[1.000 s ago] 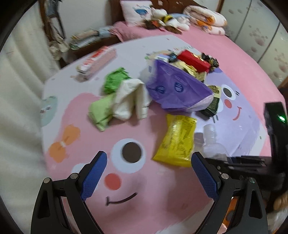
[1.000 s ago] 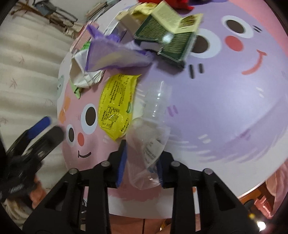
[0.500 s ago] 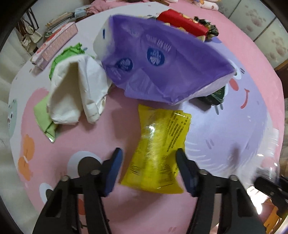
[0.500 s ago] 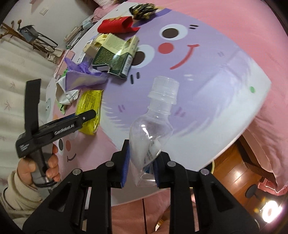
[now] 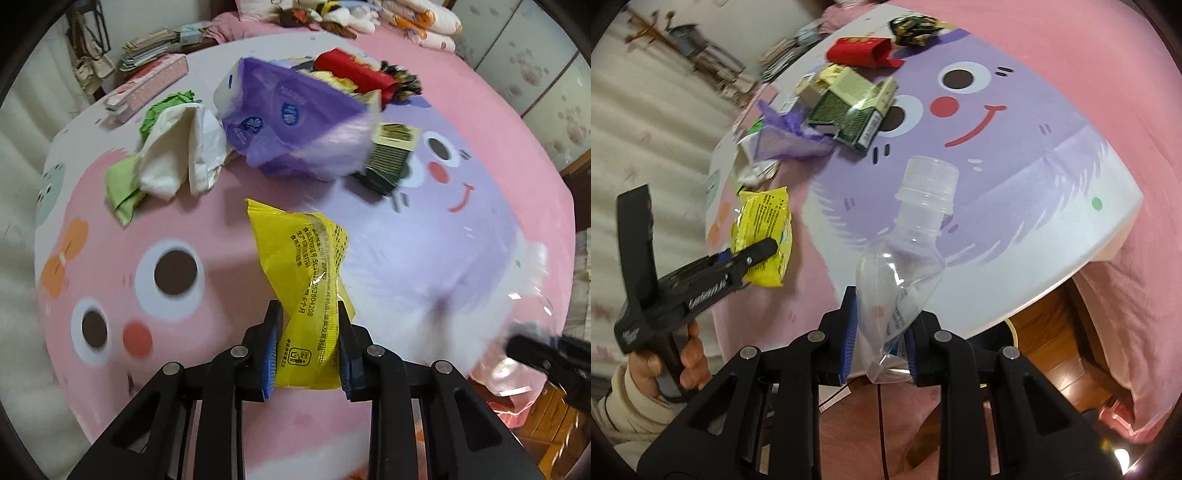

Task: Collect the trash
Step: 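Carry both items over the bin and open both tools to drop them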

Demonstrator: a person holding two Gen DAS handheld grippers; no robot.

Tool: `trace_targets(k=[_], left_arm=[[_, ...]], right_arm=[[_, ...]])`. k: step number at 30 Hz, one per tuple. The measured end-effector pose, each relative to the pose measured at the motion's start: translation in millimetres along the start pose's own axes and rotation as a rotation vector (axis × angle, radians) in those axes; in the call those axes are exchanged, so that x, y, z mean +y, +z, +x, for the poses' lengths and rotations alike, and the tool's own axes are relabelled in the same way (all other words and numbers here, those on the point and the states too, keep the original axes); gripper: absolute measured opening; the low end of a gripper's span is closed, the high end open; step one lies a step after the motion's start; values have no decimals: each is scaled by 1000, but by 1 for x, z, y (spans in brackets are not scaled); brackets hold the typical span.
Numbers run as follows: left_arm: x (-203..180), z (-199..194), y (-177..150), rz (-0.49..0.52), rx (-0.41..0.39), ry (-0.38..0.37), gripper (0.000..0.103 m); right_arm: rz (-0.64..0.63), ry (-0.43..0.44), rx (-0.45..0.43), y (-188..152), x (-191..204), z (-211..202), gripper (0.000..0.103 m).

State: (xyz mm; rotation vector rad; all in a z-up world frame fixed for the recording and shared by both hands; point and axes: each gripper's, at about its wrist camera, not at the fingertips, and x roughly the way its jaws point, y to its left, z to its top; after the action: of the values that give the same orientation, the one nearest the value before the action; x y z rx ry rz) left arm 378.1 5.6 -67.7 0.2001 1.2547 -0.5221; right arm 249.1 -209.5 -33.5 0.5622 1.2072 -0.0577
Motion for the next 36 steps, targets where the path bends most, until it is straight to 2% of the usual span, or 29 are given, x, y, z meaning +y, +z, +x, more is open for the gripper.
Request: trace_targets(k=[4,9,15,20,26,32,36], left_arm=[[-22,-32,-37,-35,-50,11,26],[-57,-63,-109,-116,-125,36,26],[-110,-55,-190,-211,-134,50,26],[-143,-32,-245,-212,-63,71,26],[-150,11,-294,-240,42,81,26],[-140,78,-323,-269,119,79,26],[-123,139,-338,-323,151,65,26]], right_arm=[[-84,44,32,-15,-10,-5,20],[-220,87,79,-52,-32,-13,20],[-298,102,147,-107,-72,-14,20],[-276,106,221,-148,-107,3,20],[-192,67,337,-198,-159,61,20],[-161,24,398,-226,-194,128,20],[-163,-4,417,-236,-216,192,20]])
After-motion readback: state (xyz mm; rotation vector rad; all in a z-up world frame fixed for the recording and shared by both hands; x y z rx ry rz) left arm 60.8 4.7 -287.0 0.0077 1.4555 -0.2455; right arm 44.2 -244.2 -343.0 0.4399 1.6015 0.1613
